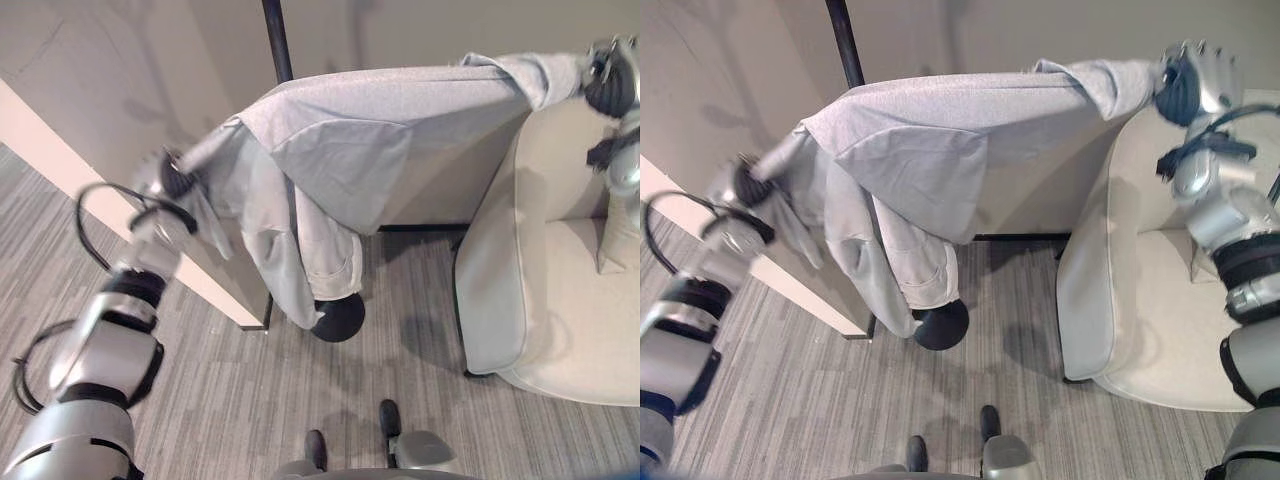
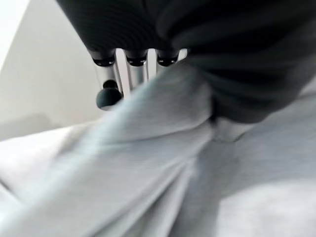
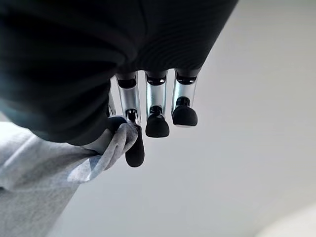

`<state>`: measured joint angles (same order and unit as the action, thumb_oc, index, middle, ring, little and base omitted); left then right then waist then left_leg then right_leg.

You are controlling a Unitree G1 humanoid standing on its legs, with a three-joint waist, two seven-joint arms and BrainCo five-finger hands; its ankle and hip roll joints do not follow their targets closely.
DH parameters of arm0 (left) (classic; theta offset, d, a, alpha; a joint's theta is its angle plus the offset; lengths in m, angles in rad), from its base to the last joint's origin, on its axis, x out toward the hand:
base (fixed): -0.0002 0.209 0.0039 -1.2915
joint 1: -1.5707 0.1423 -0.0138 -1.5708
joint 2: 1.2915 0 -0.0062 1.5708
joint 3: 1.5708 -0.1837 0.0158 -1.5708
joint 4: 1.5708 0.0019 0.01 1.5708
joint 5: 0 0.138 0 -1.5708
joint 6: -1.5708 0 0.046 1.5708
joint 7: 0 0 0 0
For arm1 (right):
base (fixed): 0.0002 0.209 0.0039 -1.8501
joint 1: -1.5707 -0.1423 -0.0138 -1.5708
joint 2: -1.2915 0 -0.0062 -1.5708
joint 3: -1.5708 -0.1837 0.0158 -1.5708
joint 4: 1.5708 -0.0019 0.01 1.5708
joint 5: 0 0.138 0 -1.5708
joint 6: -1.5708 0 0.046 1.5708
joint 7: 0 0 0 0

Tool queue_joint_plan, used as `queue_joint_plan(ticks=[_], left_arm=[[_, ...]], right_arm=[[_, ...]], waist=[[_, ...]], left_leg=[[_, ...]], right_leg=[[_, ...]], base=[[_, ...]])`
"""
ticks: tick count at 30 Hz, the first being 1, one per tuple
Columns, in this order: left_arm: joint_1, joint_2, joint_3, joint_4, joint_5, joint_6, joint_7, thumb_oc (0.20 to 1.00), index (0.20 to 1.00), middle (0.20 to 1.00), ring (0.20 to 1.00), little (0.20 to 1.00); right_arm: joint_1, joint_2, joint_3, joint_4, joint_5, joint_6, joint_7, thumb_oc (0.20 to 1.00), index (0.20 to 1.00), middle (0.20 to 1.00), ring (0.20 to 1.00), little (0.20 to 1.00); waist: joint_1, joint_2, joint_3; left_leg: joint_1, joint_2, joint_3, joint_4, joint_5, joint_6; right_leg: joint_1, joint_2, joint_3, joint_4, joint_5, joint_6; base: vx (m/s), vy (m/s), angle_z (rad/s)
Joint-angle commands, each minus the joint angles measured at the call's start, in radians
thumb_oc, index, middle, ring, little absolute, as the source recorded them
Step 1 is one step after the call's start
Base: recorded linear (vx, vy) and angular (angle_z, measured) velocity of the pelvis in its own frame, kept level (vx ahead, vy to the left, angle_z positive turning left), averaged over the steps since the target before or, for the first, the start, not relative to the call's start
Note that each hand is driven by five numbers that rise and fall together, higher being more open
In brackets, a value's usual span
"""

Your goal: Hang the clothes on the sofa on the clothes rack.

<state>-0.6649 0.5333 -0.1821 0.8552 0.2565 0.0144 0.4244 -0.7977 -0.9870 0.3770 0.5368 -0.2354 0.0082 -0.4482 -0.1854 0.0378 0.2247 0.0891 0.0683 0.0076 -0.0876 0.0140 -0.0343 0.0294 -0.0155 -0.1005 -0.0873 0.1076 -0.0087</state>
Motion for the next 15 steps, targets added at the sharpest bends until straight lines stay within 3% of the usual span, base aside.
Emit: queue_joint_plan(ticks=[1,4,5,6,7,8,9,10,15], left_arm=[[0.086,-0.034,0.102,0.051,-0.025,0.028,-0.003,0.200,0.200,0.200,0.200,0.200],[0.236,-0.208,0.246,-0.096,-0.121,0.004,-0.012,0.200,0.200,0.200,0.200,0.200],[0.273,-0.266,0.278,-0.130,-0.154,0.000,-0.018,0.385,0.385,0.385,0.385,0.385],[0.280,-0.267,0.276,-0.136,-0.153,0.002,-0.019,0.385,0.385,0.385,0.385,0.385],[0.323,-0.364,0.320,-0.204,-0.232,-0.006,-0.041,1.000,1.000,1.000,1.000,1.000],[0.329,-0.365,0.318,-0.210,-0.232,-0.004,-0.042,1.000,1.000,1.000,1.000,1.000],[0.380,-0.422,0.346,-0.285,-0.280,-0.015,-0.065,1.000,1.000,1.000,1.000,1.000],[0.408,-0.439,0.351,-0.324,-0.299,-0.014,-0.075,1.000,1.000,1.000,1.000,1.000],[0.497,-0.512,0.404,-0.366,-0.438,-0.007,-0.145,1.000,1.000,1.000,1.000,1.000]], right_arm=[[0.078,-0.011,-0.124,0.073,-0.059,0.042,-0.011,0.200,0.200,0.200,0.200,0.200],[0.277,0.119,-0.264,-0.011,-0.086,0.030,0.002,0.200,0.200,0.200,0.200,0.200],[0.329,0.170,-0.297,-0.030,-0.085,0.022,0.006,0.200,0.200,0.200,0.200,0.200],[0.339,0.171,-0.301,-0.036,-0.087,0.023,0.007,0.200,0.200,0.200,0.200,0.200],[0.414,0.259,-0.343,-0.084,-0.077,0.002,0.021,0.200,0.200,0.200,0.200,0.200],[0.423,0.260,-0.347,-0.091,-0.079,0.004,0.024,0.200,0.200,0.200,0.200,0.200],[0.494,0.329,-0.388,-0.159,-0.057,-0.019,0.053,0.282,0.282,0.282,0.282,0.282],[0.536,0.359,-0.406,-0.204,-0.049,-0.025,0.076,1.000,1.000,1.000,1.000,1.000],[0.653,0.459,-0.451,-0.359,0.039,-0.071,0.185,1.000,1.000,1.000,1.000,1.000]], waist=[[-0.005,-0.019,-0.033],[-0.007,-0.011,-0.063],[-0.008,-0.007,-0.075],[-0.007,-0.005,-0.081],[-0.007,0.004,-0.096],[-0.006,0.004,-0.099],[-0.006,0.008,-0.112],[0.000,0.015,-0.127],[0.009,0.029,-0.162]], left_leg=[[0.112,0.096,0.047,0.000,-0.020,0.022],[0.101,0.103,0.047,0.000,-0.020,0.023],[0.097,0.104,0.047,0.000,-0.019,0.023],[0.099,0.106,0.047,0.000,-0.025,0.024],[0.094,0.110,0.047,0.000,-0.021,0.024],[0.094,0.111,0.047,0.000,-0.022,0.024],[0.092,0.113,0.046,0.000,-0.012,0.022],[0.100,0.119,0.047,0.000,-0.026,0.023],[0.105,0.127,0.047,0.000,-0.016,0.017]], right_leg=[[-0.064,-0.058,0.083,0.000,-0.011,0.064],[-0.071,-0.052,0.089,0.000,-0.016,0.064],[-0.073,-0.049,0.092,0.000,-0.019,0.064],[-0.071,-0.048,0.091,0.000,-0.024,0.065],[-0.072,-0.042,0.096,0.000,-0.029,0.064],[-0.071,-0.041,0.096,0.000,-0.029,0.064],[-0.073,-0.039,0.100,0.000,-0.024,0.061],[-0.066,-0.033,0.102,0.000,-0.040,0.063],[-0.063,-0.027,0.107,0.000,-0.031,0.060]], base=[[0.06,-0.025,0.01],[0.03,-0.031,0.00],[0.05,-0.014,-0.01],[0.05,-0.017,-0.02],[0.04,-0.008,0.00],[0.01,-0.031,0.00],[0.06,-0.011,-0.01],[0.00,0.000,0.00],[0.02,-0.006,-0.01]])
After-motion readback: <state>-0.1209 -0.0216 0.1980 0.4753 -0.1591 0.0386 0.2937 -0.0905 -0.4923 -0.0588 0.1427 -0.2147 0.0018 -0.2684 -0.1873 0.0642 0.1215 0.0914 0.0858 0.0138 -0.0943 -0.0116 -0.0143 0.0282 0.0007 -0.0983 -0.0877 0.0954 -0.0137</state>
